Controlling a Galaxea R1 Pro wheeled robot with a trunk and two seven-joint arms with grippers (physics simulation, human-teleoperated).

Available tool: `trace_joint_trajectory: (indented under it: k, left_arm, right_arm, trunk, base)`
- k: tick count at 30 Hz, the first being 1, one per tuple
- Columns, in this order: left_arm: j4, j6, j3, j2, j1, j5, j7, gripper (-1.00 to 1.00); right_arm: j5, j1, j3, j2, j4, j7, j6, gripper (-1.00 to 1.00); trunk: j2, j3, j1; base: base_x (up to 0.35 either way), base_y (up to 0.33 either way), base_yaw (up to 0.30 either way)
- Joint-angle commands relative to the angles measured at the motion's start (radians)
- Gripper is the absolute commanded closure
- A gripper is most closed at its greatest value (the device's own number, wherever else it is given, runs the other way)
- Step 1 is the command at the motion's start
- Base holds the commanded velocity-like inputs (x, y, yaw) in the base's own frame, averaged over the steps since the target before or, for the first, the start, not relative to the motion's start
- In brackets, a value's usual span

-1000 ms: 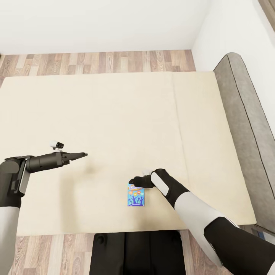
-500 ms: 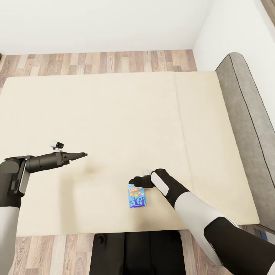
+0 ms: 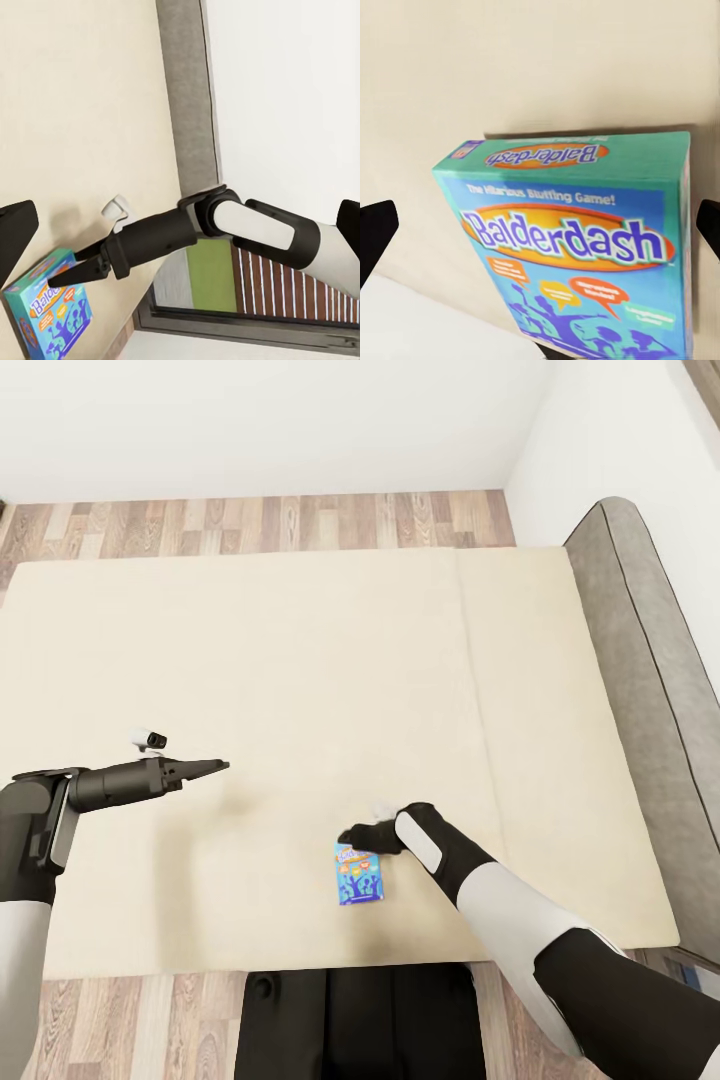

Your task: Put all the toys in the child's room - the three board games (two on the bed and one on the table), the two jigsaw puzzles on the table, and the tennis ball on the table - inside the toy box on the table in the child's room.

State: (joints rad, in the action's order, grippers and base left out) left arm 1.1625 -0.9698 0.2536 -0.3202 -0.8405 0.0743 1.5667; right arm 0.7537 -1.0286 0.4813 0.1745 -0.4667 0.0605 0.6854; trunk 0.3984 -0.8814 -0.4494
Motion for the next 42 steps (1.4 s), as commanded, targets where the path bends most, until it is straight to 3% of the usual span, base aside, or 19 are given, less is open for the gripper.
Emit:
trace_joint_trajectory:
  k: [1,10,42]
  left_arm:
    - [0.0,-0.011,0.0,0.0,0.0,-0.001,0.004,-1.0]
    - [0.0,-0.011,0.0,0.0,0.0,-0.001,0.004,-1.0]
    - [0.0,-0.011,0.001,0.0,0.0,0.0,0.004,-1.0]
  right_arm:
    - [0.008,-0.001,0.003,0.0,0.003,0.007,0.003,-1.0]
    - [0.012,-0.001,0.002,0.0,0.078,0.013,0.035,-1.0]
    - [0.01,0.001,0.003,0.0,0.077,0.009,0.037,-1.0]
  trunk:
    - [0.002,-0.001,-0.001]
    - [0.002,-0.001,-0.001]
    - [0.002,-0.001,-0.001]
  base:
    - [0.0,0.0,0.0]
    - [0.0,0.0,0.0]
    - [0.0,0.007,0.0]
